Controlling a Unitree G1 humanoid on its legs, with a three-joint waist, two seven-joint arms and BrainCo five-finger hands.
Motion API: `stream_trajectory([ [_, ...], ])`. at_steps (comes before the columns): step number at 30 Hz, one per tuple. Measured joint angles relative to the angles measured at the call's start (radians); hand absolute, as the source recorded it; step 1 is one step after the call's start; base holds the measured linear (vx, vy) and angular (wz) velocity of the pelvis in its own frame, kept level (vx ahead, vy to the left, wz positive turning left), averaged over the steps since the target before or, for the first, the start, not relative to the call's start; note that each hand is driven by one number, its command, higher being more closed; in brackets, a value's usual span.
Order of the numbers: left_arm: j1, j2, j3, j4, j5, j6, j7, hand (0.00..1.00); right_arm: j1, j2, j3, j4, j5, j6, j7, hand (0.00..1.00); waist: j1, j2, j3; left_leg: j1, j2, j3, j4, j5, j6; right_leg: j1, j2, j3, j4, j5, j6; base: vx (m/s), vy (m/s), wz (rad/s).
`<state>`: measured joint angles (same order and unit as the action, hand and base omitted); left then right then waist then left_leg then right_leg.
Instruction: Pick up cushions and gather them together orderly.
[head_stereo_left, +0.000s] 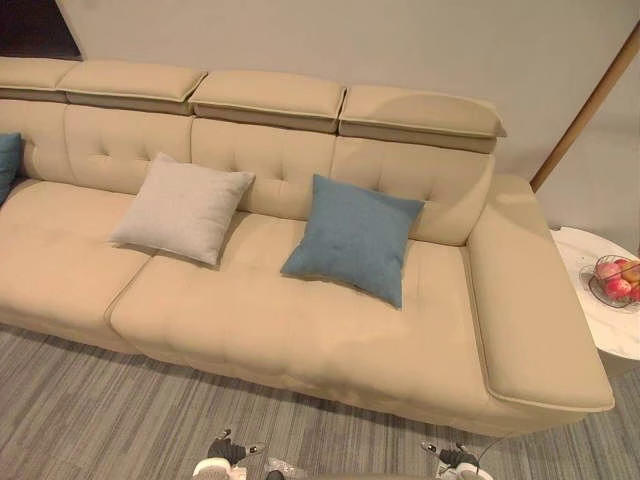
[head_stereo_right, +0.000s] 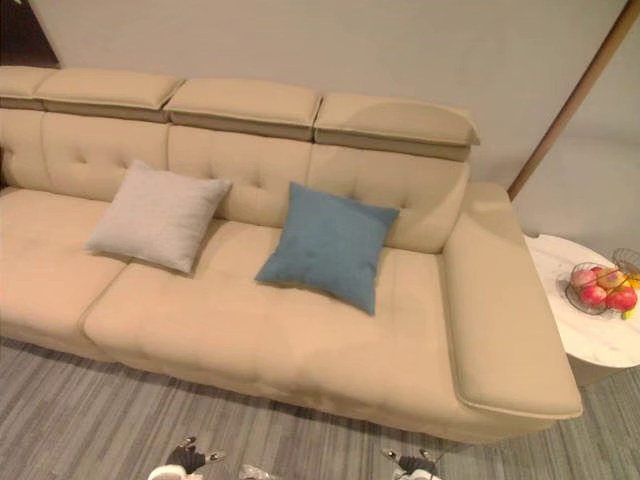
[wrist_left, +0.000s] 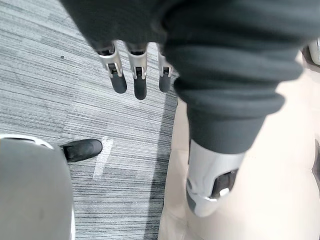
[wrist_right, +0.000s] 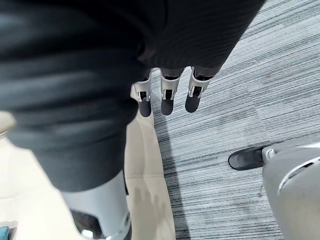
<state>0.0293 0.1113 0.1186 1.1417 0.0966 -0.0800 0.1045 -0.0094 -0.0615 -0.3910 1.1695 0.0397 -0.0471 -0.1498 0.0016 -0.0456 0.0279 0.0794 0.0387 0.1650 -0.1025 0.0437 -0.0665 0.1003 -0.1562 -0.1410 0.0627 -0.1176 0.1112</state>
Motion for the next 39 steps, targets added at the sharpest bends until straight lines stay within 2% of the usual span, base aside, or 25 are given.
stream_trajectory([
  [7,0.000,0.000,0.000,0.000,0.000,0.000,-0.002,0.00,0.008,0.001,0.000,0.000,0.000,0.000,0.002,0.00,-0.002,0.001,0.002,-0.010,0.003,0.007,-0.001,-0.002,0.002,-0.012,0.000,-0.006,0.002,0.015,-0.010,-0.01,0.003,0.00],
  [11,-0.008,0.002,0.000,-0.001,-0.003,0.000,-0.006,0.00,0.011,0.006,0.000,-0.001,0.001,0.000,0.003,0.00,-0.003,0.005,0.030,-0.018,0.003,0.018,-0.006,-0.004,0.003,-0.021,-0.001,-0.008,-0.001,0.015,-0.009,-0.09,0.010,-0.04],
  [16,-0.011,-0.004,-0.001,-0.002,-0.012,0.001,-0.015,0.00,0.042,0.006,-0.022,-0.015,0.002,0.008,0.003,0.00,-0.009,0.029,0.048,-0.024,0.011,0.055,-0.007,-0.006,-0.006,-0.034,0.003,0.005,-0.016,0.016,-0.005,-0.07,0.002,-0.17],
  [24,-0.018,-0.003,-0.031,-0.002,-0.020,0.003,-0.023,0.00,0.045,0.006,-0.061,-0.025,0.003,0.009,0.002,0.00,-0.015,0.034,0.056,0.009,0.064,0.250,0.000,-0.033,-0.037,-0.130,0.063,0.184,0.007,0.035,-0.019,0.05,-0.031,-0.78],
  [25,-0.020,-0.004,-0.031,-0.002,-0.019,0.004,-0.023,0.00,0.043,0.011,-0.073,-0.053,0.002,0.008,0.003,0.00,-0.020,0.039,0.060,0.016,0.081,0.335,0.011,-0.046,-0.047,-0.186,0.090,0.243,0.043,0.037,-0.023,0.06,-0.043,-1.32],
  [28,-0.023,-0.003,-0.029,-0.002,-0.019,0.005,-0.024,0.00,0.024,0.011,-0.072,-0.059,0.001,0.007,0.003,0.00,-0.022,0.042,0.075,0.027,0.105,0.463,0.058,-0.067,-0.057,-0.251,0.127,0.302,0.083,0.058,-0.032,0.08,-0.065,-1.63],
  [29,-0.032,-0.005,-0.028,-0.002,-0.019,0.005,-0.025,0.00,0.020,0.009,-0.066,-0.062,0.001,0.006,0.002,0.00,-0.026,0.054,0.083,0.029,0.124,0.537,0.088,-0.084,-0.060,-0.281,0.146,0.275,0.089,0.084,-0.032,0.08,-0.100,-1.82],
  [31,-0.053,-0.008,-0.018,-0.005,-0.019,0.005,-0.027,0.00,0.006,0.007,-0.057,-0.055,0.000,0.006,0.001,0.00,-0.036,0.066,0.096,0.028,0.148,0.627,0.123,-0.090,-0.050,-0.329,0.134,0.089,0.094,0.110,-0.071,0.07,-0.163,-1.60],
  [32,-0.065,-0.008,-0.019,-0.025,-0.019,0.004,-0.027,0.00,0.007,0.005,-0.044,-0.055,0.000,0.008,0.001,0.00,-0.046,0.073,0.102,0.040,0.147,0.679,0.135,-0.091,-0.051,-0.362,0.088,-0.168,0.127,0.088,-0.134,0.06,-0.179,-1.18],
  [33,-0.073,-0.008,-0.019,-0.030,-0.019,0.003,-0.027,0.00,0.008,-0.006,-0.032,-0.053,0.000,0.008,0.000,0.00,-0.055,0.074,0.106,0.057,0.148,0.694,0.145,-0.097,-0.052,-0.363,0.062,-0.287,0.154,0.062,-0.176,0.10,-0.238,-1.17],
  [34,-0.090,-0.010,-0.020,-0.030,-0.020,0.003,-0.028,0.00,0.012,-0.020,-0.023,-0.052,-0.001,0.008,0.000,0.00,-0.067,0.096,0.113,0.076,0.164,0.716,0.162,-0.109,-0.068,-0.360,0.048,-0.404,0.198,0.046,-0.202,0.10,-0.210,-0.80],
  [35,-0.104,-0.013,-0.019,-0.031,-0.019,0.003,-0.029,0.00,0.012,-0.026,-0.020,-0.052,-0.001,0.008,-0.001,0.00,-0.069,0.108,0.120,0.090,0.164,0.738,0.166,-0.111,-0.070,-0.361,0.046,-0.439,0.234,0.028,-0.224,0.12,-0.219,-0.74],
  [37,-0.123,-0.030,-0.021,-0.034,-0.019,-0.002,-0.031,0.00,0.018,-0.031,-0.019,-0.053,-0.002,0.008,-0.001,0.00,-0.073,0.114,0.124,0.119,0.169,0.775,0.180,-0.109,-0.071,-0.362,0.049,-0.420,0.278,-0.025,-0.233,0.09,-0.127,-0.47],
  [38,-0.136,-0.040,-0.023,-0.032,-0.017,-0.001,-0.038,0.00,0.015,-0.033,-0.005,-0.054,-0.002,0.008,-0.001,0.00,-0.075,0.110,0.126,0.130,0.184,0.792,0.218,-0.107,-0.075,-0.363,0.050,-0.400,0.307,-0.050,-0.231,0.11,-0.157,-0.32],
  [39,-0.139,-0.044,-0.025,-0.031,-0.013,0.000,-0.046,0.00,0.016,-0.032,0.016,-0.055,-0.002,0.008,0.000,0.00,-0.082,0.092,0.123,0.124,0.218,0.797,0.324,-0.113,-0.083,-0.361,0.049,-0.375,0.327,-0.081,-0.224,0.12,-0.200,-0.40],
])
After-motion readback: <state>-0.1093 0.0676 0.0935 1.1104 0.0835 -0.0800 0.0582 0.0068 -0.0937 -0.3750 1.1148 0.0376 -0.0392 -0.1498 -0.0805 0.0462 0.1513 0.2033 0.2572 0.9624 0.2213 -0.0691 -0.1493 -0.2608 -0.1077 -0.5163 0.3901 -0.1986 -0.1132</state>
